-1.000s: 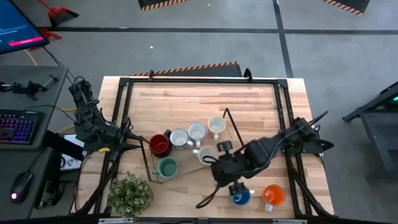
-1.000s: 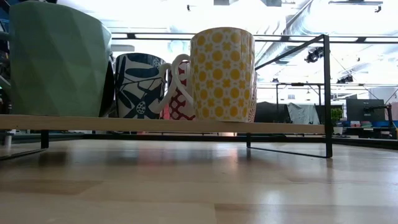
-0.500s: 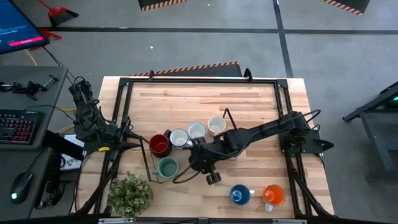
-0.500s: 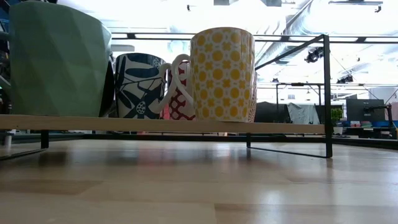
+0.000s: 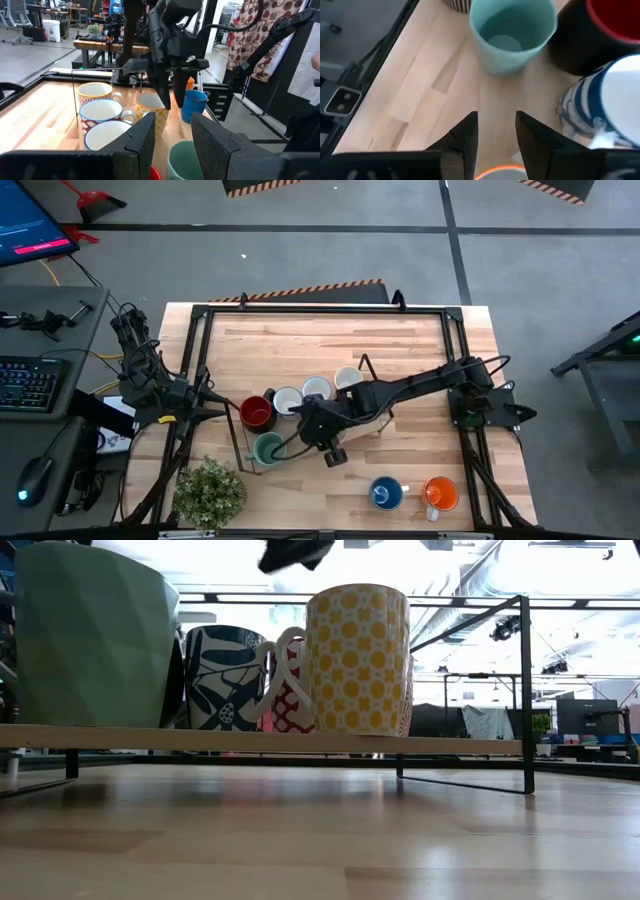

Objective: Place coffee mugs
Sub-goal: Put the yellow pattern mug on the shelf

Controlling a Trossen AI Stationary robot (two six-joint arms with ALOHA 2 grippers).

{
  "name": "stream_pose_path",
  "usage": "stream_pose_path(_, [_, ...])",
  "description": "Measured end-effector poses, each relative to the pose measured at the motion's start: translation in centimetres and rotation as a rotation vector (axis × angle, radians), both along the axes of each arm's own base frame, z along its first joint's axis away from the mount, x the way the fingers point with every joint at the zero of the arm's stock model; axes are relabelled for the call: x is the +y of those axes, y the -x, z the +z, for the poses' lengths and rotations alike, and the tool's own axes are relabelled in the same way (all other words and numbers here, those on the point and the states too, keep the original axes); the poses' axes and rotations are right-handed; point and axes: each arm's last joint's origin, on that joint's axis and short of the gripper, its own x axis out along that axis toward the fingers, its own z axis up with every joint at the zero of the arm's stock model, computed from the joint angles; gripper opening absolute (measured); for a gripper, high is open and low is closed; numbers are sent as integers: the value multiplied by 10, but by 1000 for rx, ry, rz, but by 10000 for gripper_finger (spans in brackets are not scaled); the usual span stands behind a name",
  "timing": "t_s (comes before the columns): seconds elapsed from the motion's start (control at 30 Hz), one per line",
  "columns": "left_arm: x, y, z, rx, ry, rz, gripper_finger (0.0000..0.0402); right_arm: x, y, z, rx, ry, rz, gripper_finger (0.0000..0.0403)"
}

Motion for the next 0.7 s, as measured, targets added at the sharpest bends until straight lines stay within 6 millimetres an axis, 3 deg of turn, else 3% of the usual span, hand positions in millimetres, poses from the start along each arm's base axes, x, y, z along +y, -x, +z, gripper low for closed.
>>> stream_pose_path(0.2, [0, 0, 0, 1, -2, 0, 117, -2, 3, -13, 103, 32, -6, 110])
stream_pose_path(0.7, [0, 0, 1, -6, 10, 1, 117, -15, 10, -16, 198, 71, -41, 110])
